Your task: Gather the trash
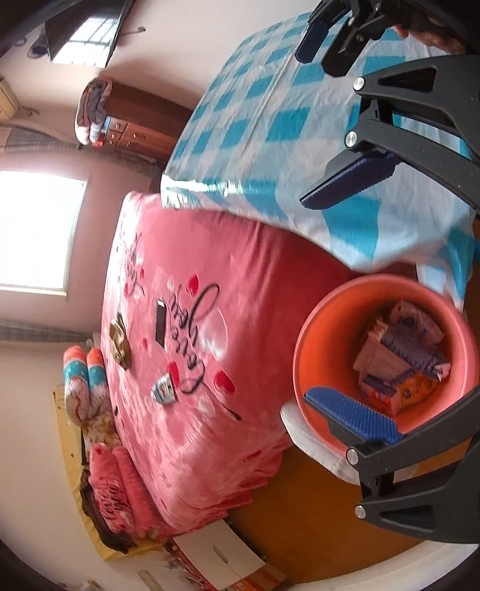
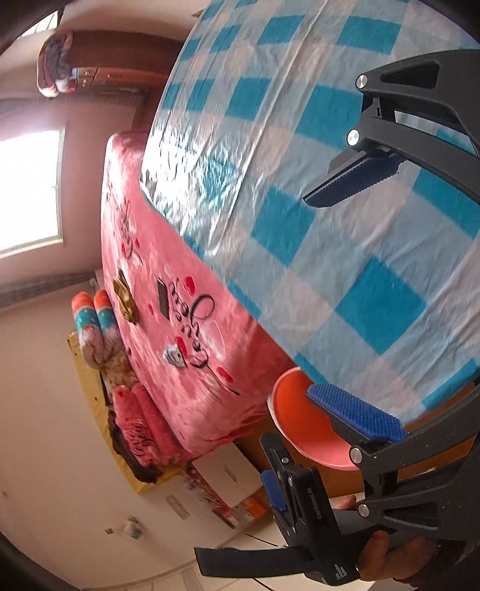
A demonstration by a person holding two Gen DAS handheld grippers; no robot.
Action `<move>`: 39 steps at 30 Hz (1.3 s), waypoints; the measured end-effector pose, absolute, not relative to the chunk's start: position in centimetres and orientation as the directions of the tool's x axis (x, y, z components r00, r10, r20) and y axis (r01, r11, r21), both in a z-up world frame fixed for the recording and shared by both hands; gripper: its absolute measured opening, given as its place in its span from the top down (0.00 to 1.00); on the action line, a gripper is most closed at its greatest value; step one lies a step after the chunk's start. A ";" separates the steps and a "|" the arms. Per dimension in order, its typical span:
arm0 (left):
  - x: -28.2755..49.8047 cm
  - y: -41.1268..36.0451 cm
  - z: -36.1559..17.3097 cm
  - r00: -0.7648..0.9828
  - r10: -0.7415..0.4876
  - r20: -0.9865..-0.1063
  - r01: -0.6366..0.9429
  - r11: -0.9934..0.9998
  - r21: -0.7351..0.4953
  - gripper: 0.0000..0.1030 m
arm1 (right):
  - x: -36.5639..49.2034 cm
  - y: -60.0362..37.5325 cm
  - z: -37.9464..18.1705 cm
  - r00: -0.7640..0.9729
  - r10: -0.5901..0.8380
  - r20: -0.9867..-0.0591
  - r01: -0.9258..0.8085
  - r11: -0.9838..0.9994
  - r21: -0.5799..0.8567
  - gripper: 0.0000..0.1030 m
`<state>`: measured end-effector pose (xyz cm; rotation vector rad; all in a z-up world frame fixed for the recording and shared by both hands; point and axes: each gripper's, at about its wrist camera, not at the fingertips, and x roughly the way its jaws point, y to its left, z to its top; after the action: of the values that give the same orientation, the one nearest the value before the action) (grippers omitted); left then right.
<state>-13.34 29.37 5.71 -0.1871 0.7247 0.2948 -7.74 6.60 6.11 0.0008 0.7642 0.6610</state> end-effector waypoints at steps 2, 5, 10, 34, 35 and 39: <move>-13.0 28.3 6.0 0.715 0.183 -0.675 -0.307 0.949 -0.067 0.05 | -7.8 5.5 6.2 0.561 0.537 -0.630 -0.534 0.816 0.220 0.08; -12.5 27.0 6.2 0.718 0.166 -0.676 -0.284 0.957 -0.067 0.05 | -8.2 4.1 6.2 0.608 0.502 -0.615 -0.509 0.841 0.184 0.08; -11.6 24.2 6.4 0.726 0.143 -0.673 -0.241 0.969 -0.054 0.05 | -8.3 1.6 6.1 0.663 0.459 -0.591 -0.466 0.871 0.155 0.08; -5.9 10.7 7.0 0.742 0.021 -0.670 -0.029 1.000 -0.001 0.05 | -6.4 -11.3 6.2 0.803 0.294 -0.518 -0.232 0.955 0.183 0.08; -5.7 10.2 7.0 0.740 0.017 -0.672 -0.022 1.000 0.001 0.05 | -6.4 -11.8 6.2 0.806 0.289 -0.517 -0.224 0.957 0.185 0.08; -5.0 8.2 6.8 0.739 0.006 -0.673 0.003 1.000 0.013 0.05 | -6.1 -13.9 6.2 0.820 0.256 -0.512 -0.178 0.964 0.198 0.07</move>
<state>-4.95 8.19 6.79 0.0135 0.7386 0.0018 -6.06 -13.94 6.21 0.1441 0.5647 0.2319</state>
